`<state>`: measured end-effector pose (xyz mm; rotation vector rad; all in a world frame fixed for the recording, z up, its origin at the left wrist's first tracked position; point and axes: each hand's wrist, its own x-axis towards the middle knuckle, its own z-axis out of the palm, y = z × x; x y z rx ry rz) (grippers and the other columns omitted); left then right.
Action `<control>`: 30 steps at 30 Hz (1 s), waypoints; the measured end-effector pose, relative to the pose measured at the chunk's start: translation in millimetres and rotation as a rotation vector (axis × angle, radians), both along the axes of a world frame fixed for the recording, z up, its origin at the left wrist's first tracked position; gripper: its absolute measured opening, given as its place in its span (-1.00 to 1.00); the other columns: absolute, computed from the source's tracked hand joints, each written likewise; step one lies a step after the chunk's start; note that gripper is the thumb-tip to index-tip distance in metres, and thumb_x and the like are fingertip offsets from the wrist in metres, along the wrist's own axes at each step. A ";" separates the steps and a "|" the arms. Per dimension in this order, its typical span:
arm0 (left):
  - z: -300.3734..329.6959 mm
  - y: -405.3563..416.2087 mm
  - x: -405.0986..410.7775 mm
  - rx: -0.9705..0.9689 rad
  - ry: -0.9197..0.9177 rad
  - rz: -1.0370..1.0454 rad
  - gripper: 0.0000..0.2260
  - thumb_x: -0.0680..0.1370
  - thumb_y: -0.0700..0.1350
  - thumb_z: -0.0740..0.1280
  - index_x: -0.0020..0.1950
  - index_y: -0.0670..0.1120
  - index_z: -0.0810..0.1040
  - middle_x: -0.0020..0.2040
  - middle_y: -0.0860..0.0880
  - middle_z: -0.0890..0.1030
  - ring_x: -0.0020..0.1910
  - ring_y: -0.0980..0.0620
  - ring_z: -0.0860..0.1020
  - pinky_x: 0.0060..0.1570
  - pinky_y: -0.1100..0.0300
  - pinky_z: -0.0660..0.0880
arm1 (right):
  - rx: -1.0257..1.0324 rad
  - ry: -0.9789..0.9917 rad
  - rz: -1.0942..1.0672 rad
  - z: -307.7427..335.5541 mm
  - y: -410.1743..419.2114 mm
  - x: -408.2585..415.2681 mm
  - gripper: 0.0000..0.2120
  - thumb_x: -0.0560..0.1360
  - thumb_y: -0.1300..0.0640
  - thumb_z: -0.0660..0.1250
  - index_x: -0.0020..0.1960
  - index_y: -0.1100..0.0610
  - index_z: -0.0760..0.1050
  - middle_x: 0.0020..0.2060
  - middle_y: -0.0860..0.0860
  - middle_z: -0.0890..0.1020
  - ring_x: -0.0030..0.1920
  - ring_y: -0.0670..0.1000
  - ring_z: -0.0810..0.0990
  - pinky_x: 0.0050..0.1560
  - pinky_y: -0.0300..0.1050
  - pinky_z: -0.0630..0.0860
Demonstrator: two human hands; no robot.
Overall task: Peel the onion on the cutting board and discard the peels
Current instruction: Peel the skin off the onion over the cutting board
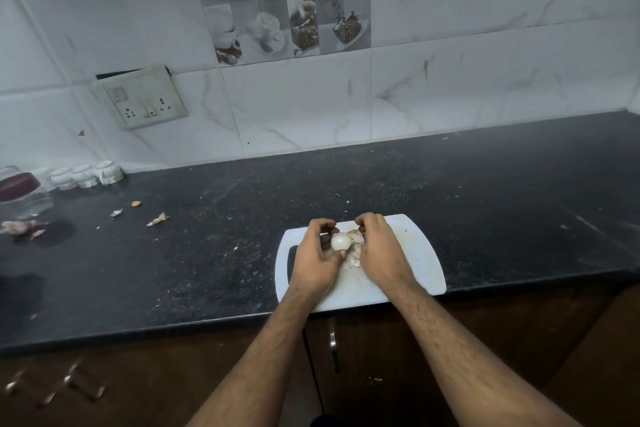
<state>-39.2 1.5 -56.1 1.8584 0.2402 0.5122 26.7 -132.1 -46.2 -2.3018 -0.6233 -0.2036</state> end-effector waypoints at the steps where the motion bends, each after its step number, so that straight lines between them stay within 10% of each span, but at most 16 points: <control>1: -0.2 0.1 0.1 -0.011 -0.004 -0.007 -0.52 0.49 -0.33 0.49 0.22 0.14 0.48 0.16 0.08 0.64 0.21 0.12 0.62 0.26 0.18 0.58 | 0.042 0.020 0.007 0.6 -1.7 0.1 -0.62 0.56 0.36 0.19 0.33 0.11 0.44 0.12 -0.05 0.56 0.11 -0.05 0.54 0.14 -0.08 0.55; 10: -0.3 -1.1 -0.1 -0.028 -0.036 -0.019 -0.52 0.49 -0.33 0.48 0.27 0.08 0.45 0.07 0.08 0.64 0.06 0.18 0.65 0.11 0.23 0.61 | 0.131 -0.028 0.182 -1.2 -4.5 -0.4 -0.79 0.58 -0.14 0.34 0.16 -0.09 0.55 0.05 -0.17 0.51 0.10 -0.08 0.55 0.22 0.08 0.49; 18: 4.7 -3.0 -1.5 0.119 0.070 -0.043 -0.57 0.53 -0.15 0.52 0.36 0.03 0.53 0.17 0.18 0.65 0.13 0.30 0.59 0.12 0.41 0.49 | 0.135 -0.079 0.239 0.4 -5.3 -2.3 -0.93 0.57 0.05 0.38 0.04 -0.11 0.55 -0.05 -0.17 0.47 0.01 -0.09 0.53 0.14 0.05 0.52; 26: 0.7 -2.1 1.2 0.202 0.061 0.038 -0.67 0.50 -0.13 0.51 0.25 0.04 0.61 0.16 0.11 0.66 0.14 0.14 0.62 0.23 0.08 0.55 | 0.112 -0.110 0.192 0.4 -4.1 -2.9 -0.94 0.63 0.10 0.25 -0.03 0.01 0.43 -0.08 -0.12 0.53 -0.01 -0.06 0.48 0.02 -0.04 0.49; 30: 5.8 -6.9 2.4 0.476 0.175 0.073 -0.68 0.55 -0.01 0.46 0.30 0.14 0.61 0.12 0.11 0.67 0.21 0.07 0.55 0.36 -0.05 0.27 | 0.061 -0.047 0.210 -3.7 -4.4 2.0 -0.88 0.65 0.14 0.18 -0.06 0.02 0.37 -0.08 -0.10 0.51 0.02 -0.02 0.45 0.04 0.01 0.46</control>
